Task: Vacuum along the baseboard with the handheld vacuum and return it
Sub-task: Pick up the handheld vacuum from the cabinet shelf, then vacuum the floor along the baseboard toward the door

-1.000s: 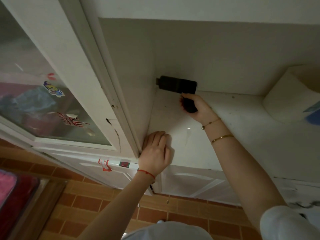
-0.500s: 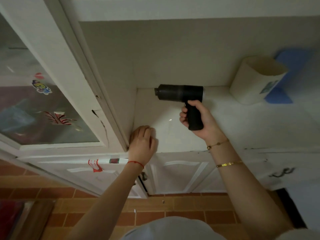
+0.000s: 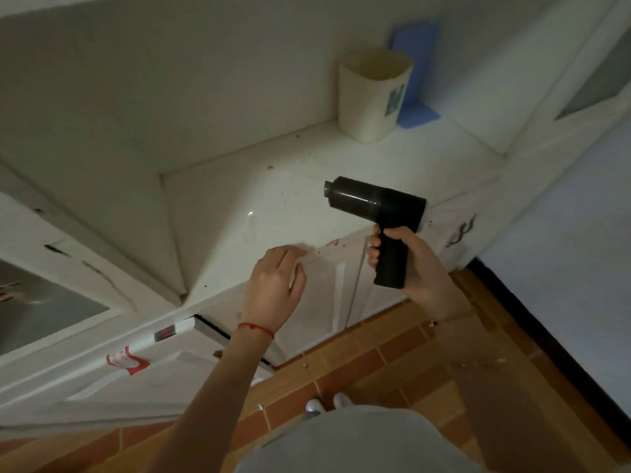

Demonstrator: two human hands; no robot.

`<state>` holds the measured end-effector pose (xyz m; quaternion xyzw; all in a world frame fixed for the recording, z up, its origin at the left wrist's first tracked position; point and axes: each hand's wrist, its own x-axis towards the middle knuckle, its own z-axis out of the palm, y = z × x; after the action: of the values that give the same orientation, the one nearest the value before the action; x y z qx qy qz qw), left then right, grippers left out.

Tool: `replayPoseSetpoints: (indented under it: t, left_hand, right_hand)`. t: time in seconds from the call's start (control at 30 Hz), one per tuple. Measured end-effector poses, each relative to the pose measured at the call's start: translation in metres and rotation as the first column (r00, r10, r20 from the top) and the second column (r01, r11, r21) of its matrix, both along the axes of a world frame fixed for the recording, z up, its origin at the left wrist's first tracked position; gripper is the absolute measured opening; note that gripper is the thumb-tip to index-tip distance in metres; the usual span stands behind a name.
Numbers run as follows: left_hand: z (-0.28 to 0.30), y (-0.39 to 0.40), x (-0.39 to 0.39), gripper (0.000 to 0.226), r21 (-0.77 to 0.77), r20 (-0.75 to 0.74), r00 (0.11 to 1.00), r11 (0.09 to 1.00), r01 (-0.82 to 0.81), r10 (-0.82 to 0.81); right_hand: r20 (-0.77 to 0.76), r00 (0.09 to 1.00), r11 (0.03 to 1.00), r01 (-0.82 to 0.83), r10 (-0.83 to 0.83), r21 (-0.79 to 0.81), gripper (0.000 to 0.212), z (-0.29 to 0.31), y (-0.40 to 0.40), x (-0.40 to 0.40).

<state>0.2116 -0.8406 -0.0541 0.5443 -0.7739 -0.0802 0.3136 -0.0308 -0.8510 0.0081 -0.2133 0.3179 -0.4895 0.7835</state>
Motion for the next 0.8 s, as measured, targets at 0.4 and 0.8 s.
replayPoseSetpoints:
  t: [0.4, 0.8]
  left_hand:
    - [-0.028, 0.032, -0.104, 0.028, 0.209, -0.058, 0.937, 0.913, 0.350, -0.346]
    - [-0.042, 0.046, -0.268, 0.038, 0.257, -0.005, 0.845, 0.816, 0.518, -0.535]
  right_hand:
    - [-0.249, 0.854, 0.848, 0.503, -0.457, 0.169, 0.020, -0.032, 0.159, -0.107]
    - [-0.289, 0.694, 0.668, 0.717, -0.659, 0.200, 0.005, -0.056, 0.242, -0.244]
